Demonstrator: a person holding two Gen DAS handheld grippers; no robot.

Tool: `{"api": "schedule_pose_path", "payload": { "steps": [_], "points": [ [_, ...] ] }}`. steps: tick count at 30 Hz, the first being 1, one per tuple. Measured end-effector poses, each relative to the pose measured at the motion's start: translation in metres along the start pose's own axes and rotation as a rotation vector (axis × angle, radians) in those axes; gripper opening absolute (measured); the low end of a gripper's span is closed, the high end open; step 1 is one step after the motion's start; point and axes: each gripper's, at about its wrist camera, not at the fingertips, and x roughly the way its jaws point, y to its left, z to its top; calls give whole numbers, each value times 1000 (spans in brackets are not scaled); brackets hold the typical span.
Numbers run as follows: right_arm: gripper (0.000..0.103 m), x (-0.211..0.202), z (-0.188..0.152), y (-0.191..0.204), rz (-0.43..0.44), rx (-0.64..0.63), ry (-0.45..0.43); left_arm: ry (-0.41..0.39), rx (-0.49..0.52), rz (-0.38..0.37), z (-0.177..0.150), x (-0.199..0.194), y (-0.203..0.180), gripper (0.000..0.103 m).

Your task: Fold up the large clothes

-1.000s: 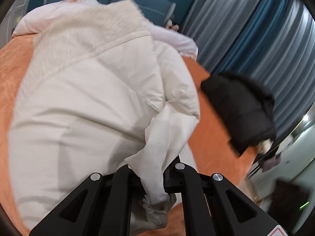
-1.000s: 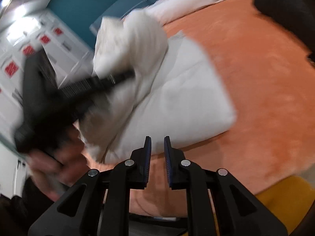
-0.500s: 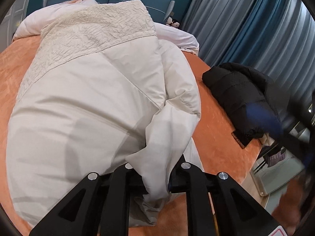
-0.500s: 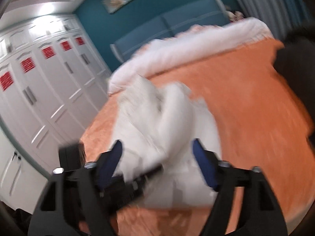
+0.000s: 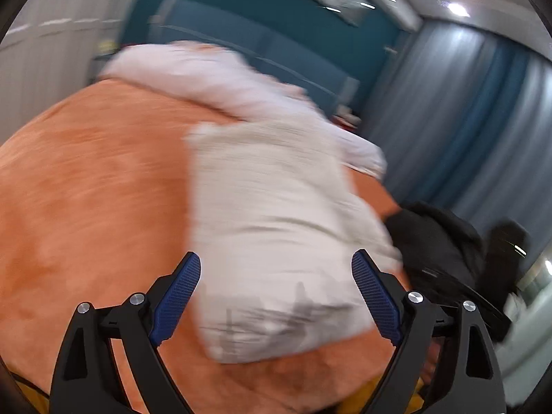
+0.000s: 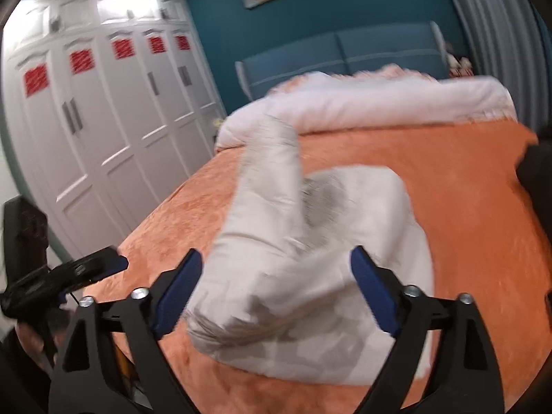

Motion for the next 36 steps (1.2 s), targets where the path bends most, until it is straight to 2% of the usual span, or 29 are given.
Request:
{"api": "schedule_pose_path", "payload": {
  "steps": [2,4,5,6,8,10,13,15,18,20,23,26,29,31,32,36],
  "points": [
    [88,15,5,10,-16,-47,12,-5,-87,34,4,-2,22,86],
    [88,30,5,6,-20,-39,33,-24,-140,49,5,-7,33,86],
    [82,43,5,-1,-11,-2,59,-32,-157,54,6,-9,36,86],
    [73,55,3,-11,2,48,94,-37,-160,58,7,-9,36,86],
    [9,75,-3,-30,10,122,174,-43,-144,62,12,-9,30,86],
    [4,73,-9,-45,52,172,164,-43,-131,64,14,-10,28,86],
    [1,29,-9,-63,49,238,55,-43,-119,45,20,-1,23,85],
    [1,13,-20,-81,14,306,36,-42,-109,25,24,8,15,85],
    [1,16,-66,-128,-29,473,116,-31,-85,-9,28,30,-5,84],
    [1,25,-92,-146,-49,527,162,-14,-64,-34,27,47,-22,83],
    [1,26,-113,-165,-73,607,182,35,-42,-67,21,78,-48,82],
    [1,27,-126,-175,-92,623,202,82,-26,-66,9,107,-66,82],
    [5,22,-121,-175,-52,636,190,152,6,-22,-8,142,-72,82],
    [7,12,-108,-171,-33,629,161,140,71,95,-18,154,-77,81],
    [8,7,-100,-169,-30,623,142,140,83,123,-19,157,-75,81],
    [14,-12,-41,-150,-71,496,22,150,15,119,-15,156,-60,83]
  ]
}}
